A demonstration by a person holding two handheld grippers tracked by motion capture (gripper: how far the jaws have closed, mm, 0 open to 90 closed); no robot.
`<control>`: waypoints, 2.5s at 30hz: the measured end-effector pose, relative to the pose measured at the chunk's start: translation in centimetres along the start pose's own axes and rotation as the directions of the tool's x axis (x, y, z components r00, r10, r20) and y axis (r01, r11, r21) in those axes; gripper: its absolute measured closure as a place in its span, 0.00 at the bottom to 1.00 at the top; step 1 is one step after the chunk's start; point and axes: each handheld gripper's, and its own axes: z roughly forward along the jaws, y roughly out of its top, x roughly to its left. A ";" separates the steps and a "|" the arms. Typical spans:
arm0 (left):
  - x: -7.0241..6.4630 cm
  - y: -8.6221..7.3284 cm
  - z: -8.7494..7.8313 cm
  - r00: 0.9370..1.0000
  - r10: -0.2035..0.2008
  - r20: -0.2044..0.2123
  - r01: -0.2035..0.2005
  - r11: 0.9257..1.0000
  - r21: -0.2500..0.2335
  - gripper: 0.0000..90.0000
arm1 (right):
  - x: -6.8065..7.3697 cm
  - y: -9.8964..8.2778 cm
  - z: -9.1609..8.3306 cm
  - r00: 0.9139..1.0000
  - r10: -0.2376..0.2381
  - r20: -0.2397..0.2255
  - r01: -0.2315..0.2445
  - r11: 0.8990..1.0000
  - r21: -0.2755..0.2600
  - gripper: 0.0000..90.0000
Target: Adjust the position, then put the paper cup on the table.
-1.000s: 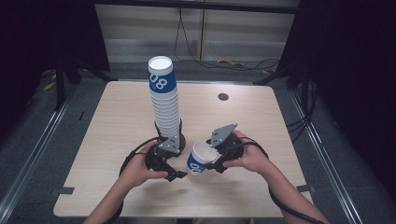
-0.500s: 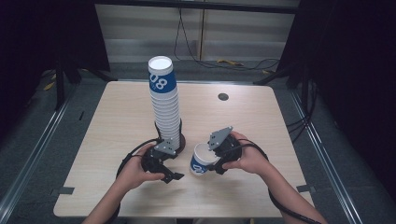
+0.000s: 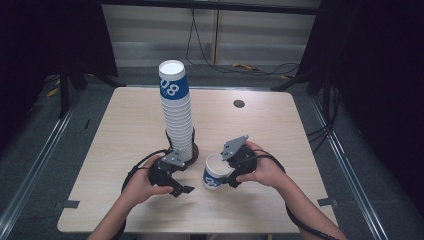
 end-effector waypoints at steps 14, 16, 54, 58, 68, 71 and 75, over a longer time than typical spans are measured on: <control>-0.1 -0.1 -0.3 1.000 -0.007 -0.012 0.007 1.000 -0.018 0.21 | 0.1 -0.5 -0.2 0.999 0.041 -0.001 -0.041 0.999 -0.020 0.14; -0.1 -0.1 -0.5 1.000 0.005 -0.013 -0.005 1.000 0.000 0.21 | 0.1 -0.5 -0.2 0.999 0.044 -0.005 -0.044 0.999 -0.018 0.14; 0.6 -2.5 -2.3 0.996 -0.072 -0.051 0.070 0.997 -0.037 0.19 | 0.7 -5.3 -1.8 0.975 0.222 -0.010 -0.221 0.963 -0.154 0.14; 0.8 -2.9 -2.5 0.995 -0.075 -0.064 0.073 0.997 -0.034 0.19 | 0.7 -5.8 -2.2 0.971 0.238 -0.005 -0.236 0.957 -0.168 0.14; 1.2 -3.7 -3.2 0.990 -0.103 -0.094 0.100 0.994 -0.043 0.18 | 1.1 -6.8 -2.6 0.967 0.252 0.028 -0.244 0.955 -0.168 0.14; 1.3 -4.0 -3.4 0.989 -0.110 -0.095 0.106 0.994 -0.040 0.18 | 1.2 -7.4 -2.5 0.964 0.263 0.027 -0.255 0.952 -0.170 0.14; 1.6 -4.3 -3.7 0.988 -0.114 -0.101 0.111 0.993 -0.028 0.18 | 1.3 -8.2 -2.3 0.959 0.281 0.033 -0.271 0.947 -0.172 0.14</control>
